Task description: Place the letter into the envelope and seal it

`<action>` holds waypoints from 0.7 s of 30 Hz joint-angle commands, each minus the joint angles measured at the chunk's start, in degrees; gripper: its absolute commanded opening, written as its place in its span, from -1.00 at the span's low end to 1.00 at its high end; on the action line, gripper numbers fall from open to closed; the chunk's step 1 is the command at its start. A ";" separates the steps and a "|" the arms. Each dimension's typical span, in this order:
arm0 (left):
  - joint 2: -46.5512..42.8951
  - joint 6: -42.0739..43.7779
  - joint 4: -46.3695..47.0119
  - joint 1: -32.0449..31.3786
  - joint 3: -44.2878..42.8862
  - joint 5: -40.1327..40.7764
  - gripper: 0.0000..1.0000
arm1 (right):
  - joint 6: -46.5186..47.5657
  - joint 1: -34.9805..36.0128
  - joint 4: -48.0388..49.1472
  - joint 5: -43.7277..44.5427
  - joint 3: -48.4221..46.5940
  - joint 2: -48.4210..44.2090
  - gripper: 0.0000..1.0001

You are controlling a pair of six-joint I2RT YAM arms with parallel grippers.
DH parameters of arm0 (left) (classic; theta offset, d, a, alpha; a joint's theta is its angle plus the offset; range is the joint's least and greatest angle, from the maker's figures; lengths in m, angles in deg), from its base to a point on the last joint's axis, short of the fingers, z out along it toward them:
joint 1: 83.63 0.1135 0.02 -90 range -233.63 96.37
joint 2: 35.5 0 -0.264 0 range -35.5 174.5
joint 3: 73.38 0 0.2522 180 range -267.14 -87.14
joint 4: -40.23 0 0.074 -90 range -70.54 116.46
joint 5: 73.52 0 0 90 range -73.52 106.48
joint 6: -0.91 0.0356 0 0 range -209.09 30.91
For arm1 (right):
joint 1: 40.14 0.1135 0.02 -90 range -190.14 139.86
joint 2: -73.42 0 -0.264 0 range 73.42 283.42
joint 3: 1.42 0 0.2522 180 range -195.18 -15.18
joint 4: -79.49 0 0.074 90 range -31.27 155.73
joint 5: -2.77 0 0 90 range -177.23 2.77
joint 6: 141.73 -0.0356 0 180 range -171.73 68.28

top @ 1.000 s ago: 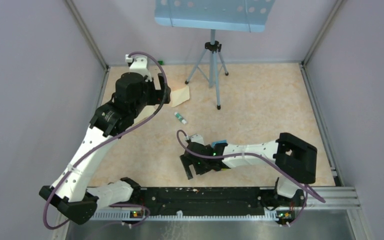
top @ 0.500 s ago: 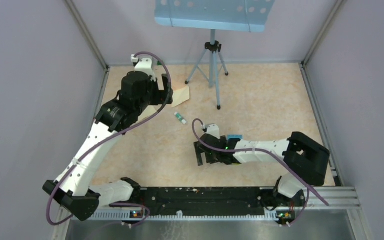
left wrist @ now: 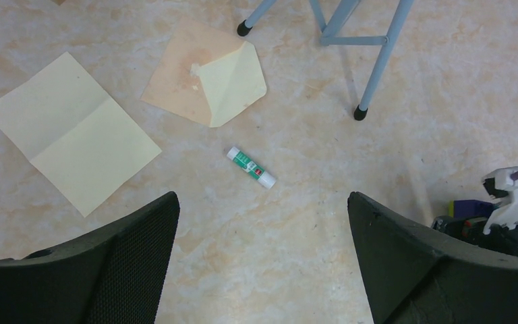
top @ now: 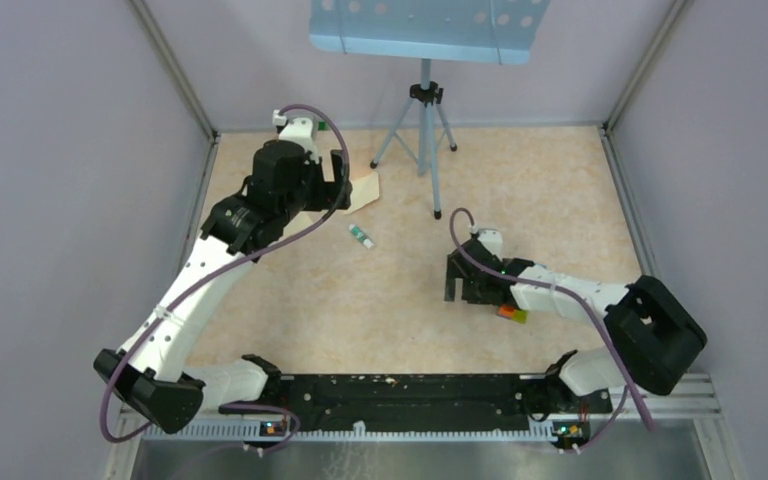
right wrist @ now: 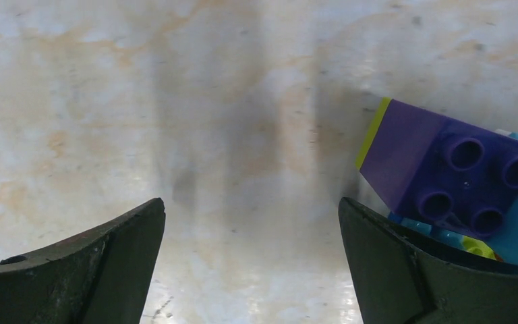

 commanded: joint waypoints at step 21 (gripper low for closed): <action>2.05 -10.22 9.66 5.88 12.80 -0.91 0.97 | 4.66 -16.76 -12.95 -6.92 -4.63 -17.52 0.97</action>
